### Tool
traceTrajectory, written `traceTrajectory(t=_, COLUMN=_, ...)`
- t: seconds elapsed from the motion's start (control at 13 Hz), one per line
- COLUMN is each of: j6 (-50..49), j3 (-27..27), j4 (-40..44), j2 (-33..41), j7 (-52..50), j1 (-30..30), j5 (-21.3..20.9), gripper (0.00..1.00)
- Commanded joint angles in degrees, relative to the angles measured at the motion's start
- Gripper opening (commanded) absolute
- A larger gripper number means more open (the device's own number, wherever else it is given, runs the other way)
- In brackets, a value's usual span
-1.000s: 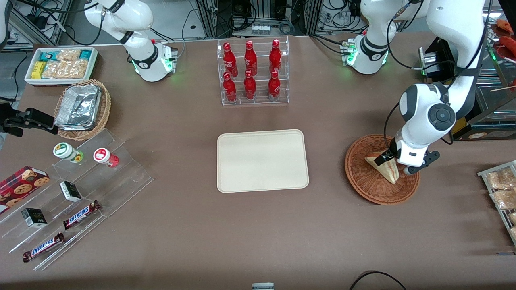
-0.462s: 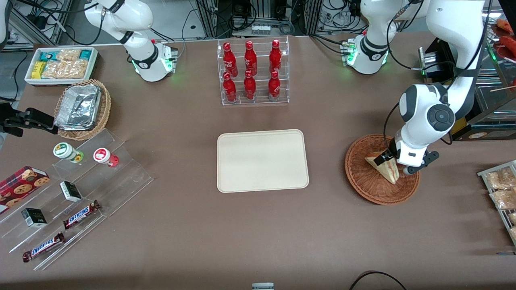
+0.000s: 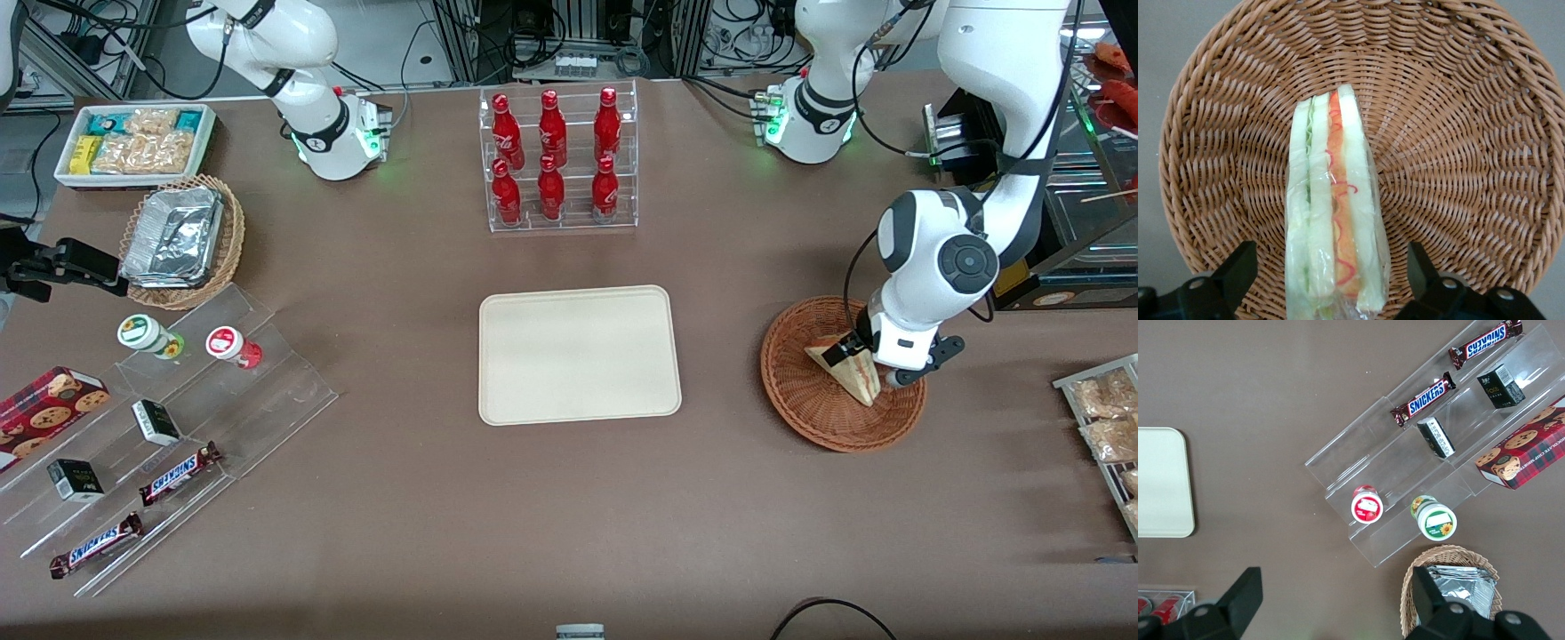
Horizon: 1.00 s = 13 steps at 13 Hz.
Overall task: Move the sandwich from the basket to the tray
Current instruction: 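Lower the left gripper around the sandwich and close on it, then lift the sandwich out of the basket and carry it over the tray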
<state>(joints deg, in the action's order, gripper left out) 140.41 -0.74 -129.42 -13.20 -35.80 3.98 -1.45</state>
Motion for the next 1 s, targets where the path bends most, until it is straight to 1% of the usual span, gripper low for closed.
traceTrajectory(t=0.0, j6=1.0, j3=0.0, j4=-0.1, j2=0.2, j7=-0.9, j1=0.0, j5=-0.1, gripper=0.42)
traceTrajectory(t=0.08, j6=0.8, j3=0.1, j4=0.0, j2=0.4, j7=-0.6, j1=0.0, j5=-0.2, gripper=0.12)
traceTrajectory(t=0.15, j6=0.6, j3=0.2, j4=0.0, j2=0.5, j7=-0.4, j1=0.0, j5=-0.3, gripper=0.0)
traceTrajectory(t=0.31, j6=0.1, j3=0.2, j4=0.0, j2=1.0, j7=-0.2, j1=0.0, j5=-0.3, gripper=0.0)
traceTrajectory(t=0.46, j6=-2.3, j3=0.2, j4=1.0, j2=2.4, j7=-0.1, j1=0.0, j5=-0.3, gripper=0.0)
traceTrajectory(t=0.54, j6=-5.6, j3=0.2, j4=2.5, j2=3.8, j7=0.0, j1=0.1, j5=-0.5, gripper=0.0)
traceTrajectory(t=0.69, j6=-15.3, j3=-0.1, j4=8.3, j2=5.4, j7=0.5, j1=0.3, j5=-4.0, gripper=0.0)
traceTrajectory(t=0.77, j6=-20.8, j3=-0.5, j4=12.2, j2=5.4, j7=0.7, j1=0.5, j5=-4.7, gripper=0.0)
traceTrajectory(t=0.92, j6=-32.3, j3=-1.9, j4=22.2, j2=4.3, j7=5.9, j1=1.3, j5=-4.1, gripper=0.0)
